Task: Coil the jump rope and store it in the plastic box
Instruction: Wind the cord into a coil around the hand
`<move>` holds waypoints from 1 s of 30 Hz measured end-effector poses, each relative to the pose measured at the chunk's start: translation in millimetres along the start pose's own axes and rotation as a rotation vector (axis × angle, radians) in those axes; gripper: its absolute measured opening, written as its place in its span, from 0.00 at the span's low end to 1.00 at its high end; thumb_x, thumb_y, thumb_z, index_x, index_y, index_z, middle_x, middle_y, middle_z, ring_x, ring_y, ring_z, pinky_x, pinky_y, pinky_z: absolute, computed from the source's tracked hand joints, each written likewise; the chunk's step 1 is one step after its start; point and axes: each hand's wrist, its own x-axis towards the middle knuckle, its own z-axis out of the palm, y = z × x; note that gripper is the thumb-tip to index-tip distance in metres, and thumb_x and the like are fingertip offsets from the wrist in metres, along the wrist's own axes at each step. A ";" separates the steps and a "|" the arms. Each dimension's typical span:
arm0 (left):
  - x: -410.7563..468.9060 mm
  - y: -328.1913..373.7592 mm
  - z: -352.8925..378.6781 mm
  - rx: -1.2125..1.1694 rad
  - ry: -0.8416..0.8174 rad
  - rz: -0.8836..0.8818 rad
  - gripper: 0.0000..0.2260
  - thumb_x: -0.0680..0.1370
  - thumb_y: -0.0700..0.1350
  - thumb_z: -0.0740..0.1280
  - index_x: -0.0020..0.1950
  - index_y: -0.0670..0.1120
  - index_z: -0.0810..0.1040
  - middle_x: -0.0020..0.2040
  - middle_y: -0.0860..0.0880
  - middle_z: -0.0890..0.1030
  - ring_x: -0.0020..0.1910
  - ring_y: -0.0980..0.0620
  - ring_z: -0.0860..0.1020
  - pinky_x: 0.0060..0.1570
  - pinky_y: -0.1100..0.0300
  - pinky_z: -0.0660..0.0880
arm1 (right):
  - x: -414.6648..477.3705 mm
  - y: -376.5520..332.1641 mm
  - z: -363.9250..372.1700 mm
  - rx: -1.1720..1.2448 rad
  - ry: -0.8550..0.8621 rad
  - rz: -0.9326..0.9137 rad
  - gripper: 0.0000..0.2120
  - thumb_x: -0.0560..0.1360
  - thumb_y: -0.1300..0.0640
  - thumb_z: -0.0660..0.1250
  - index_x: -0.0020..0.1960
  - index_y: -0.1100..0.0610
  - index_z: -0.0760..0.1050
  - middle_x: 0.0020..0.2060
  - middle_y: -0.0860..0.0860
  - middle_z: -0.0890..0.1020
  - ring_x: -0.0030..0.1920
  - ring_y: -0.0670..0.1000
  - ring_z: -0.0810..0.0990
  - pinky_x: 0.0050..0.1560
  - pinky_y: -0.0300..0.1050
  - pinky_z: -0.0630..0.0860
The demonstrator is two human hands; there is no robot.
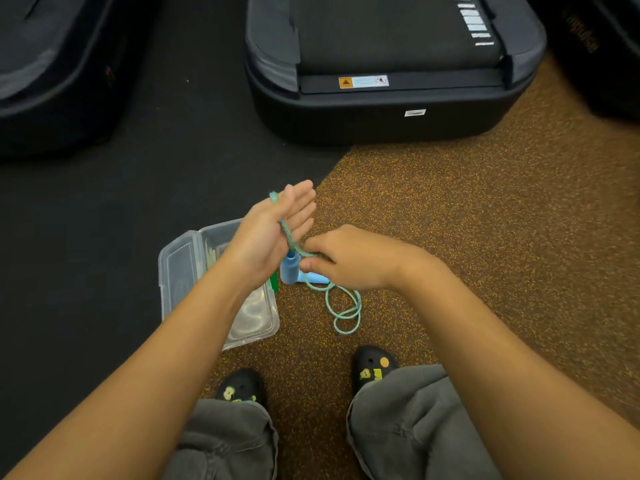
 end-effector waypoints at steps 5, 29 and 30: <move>-11.8 -12.6 -5.2 0.403 -0.111 -0.031 0.20 0.80 0.55 0.51 0.62 0.47 0.76 0.60 0.45 0.80 0.60 0.51 0.77 0.64 0.53 0.70 | -4.3 5.2 -11.5 0.101 0.231 -0.046 0.13 0.75 0.46 0.64 0.44 0.56 0.77 0.36 0.50 0.78 0.37 0.49 0.74 0.40 0.44 0.69; -24.3 25.1 -4.8 -0.502 -0.160 -0.071 0.20 0.78 0.50 0.54 0.53 0.41 0.81 0.53 0.43 0.84 0.52 0.49 0.82 0.50 0.57 0.79 | -7.4 0.3 12.7 0.136 0.123 0.109 0.10 0.80 0.49 0.53 0.45 0.55 0.64 0.41 0.54 0.73 0.42 0.54 0.72 0.39 0.44 0.62; -22.4 24.4 -5.9 -0.494 -0.144 -0.065 0.20 0.79 0.50 0.53 0.56 0.40 0.79 0.54 0.43 0.83 0.54 0.49 0.81 0.52 0.56 0.79 | -8.5 -2.4 15.6 0.124 0.098 0.098 0.09 0.81 0.50 0.53 0.45 0.54 0.62 0.40 0.53 0.72 0.41 0.53 0.71 0.39 0.44 0.62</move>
